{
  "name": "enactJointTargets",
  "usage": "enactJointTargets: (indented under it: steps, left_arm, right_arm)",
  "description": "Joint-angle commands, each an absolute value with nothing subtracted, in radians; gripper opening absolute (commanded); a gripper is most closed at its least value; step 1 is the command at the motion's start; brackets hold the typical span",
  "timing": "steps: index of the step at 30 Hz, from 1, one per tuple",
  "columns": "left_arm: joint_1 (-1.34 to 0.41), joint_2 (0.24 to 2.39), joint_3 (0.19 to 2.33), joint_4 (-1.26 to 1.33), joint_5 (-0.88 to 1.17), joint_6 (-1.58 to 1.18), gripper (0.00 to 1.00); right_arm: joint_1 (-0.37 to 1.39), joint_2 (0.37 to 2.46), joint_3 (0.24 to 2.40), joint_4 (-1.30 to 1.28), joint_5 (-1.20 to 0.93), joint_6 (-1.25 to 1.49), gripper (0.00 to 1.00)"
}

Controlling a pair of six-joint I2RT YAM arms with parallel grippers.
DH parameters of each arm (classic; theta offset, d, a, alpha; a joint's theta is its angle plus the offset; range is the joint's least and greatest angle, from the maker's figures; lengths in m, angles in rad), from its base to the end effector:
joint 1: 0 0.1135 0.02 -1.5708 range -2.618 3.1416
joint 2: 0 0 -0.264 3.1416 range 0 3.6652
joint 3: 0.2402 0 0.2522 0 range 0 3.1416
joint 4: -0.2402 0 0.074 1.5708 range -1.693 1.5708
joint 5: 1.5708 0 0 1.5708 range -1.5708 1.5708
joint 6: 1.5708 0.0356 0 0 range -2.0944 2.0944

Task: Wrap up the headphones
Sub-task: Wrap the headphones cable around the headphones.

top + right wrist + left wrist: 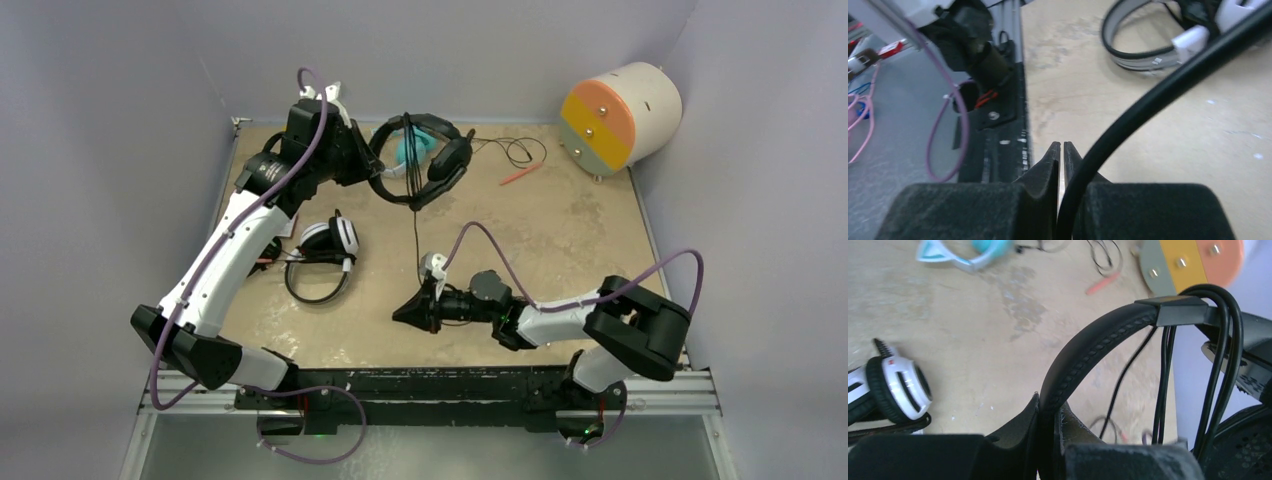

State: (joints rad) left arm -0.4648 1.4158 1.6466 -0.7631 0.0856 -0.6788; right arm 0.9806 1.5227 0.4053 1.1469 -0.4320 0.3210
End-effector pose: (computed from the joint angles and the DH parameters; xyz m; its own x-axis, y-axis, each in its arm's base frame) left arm 0.2653 -0.1364 0.4332 -0.6749 -0.3614 -0.6434 0.1140 0.8103 -0.5748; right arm 0.1406 0.2366 0.1864 -0.2960 0.0730 -0.9524 -0.9422 0.1419 0.3037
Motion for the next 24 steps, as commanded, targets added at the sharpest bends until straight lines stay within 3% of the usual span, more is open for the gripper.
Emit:
enactJointTargets:
  steps: [1,6,13,18,24]
  left_arm:
    - [-0.450,1.418,1.657,-0.731,-0.224,-0.845,0.00]
    - [-0.450,1.454,1.675,-0.829,-0.415,-0.901,0.00]
    - [-0.450,1.434,1.609,-0.788,-0.530,-0.810,0.00]
    - [-0.448,1.420,1.623,-0.780,-0.465,-0.782,0.00]
    - [-0.383,1.487,1.795,-0.850,-0.237,-0.785,0.00]
  right_arm:
    - [1.098,1.438,0.483,1.018,-0.368,0.257,0.06]
    - [1.149,1.330,0.514,0.919,-0.347,0.236,0.00]
    - [1.165,1.187,0.634,0.637,-0.304,0.208,0.00]
    - [1.165,1.175,0.659,0.553,-0.278,0.195,0.00]
    - [1.165,1.250,0.604,0.603,-0.333,0.238,0.00]
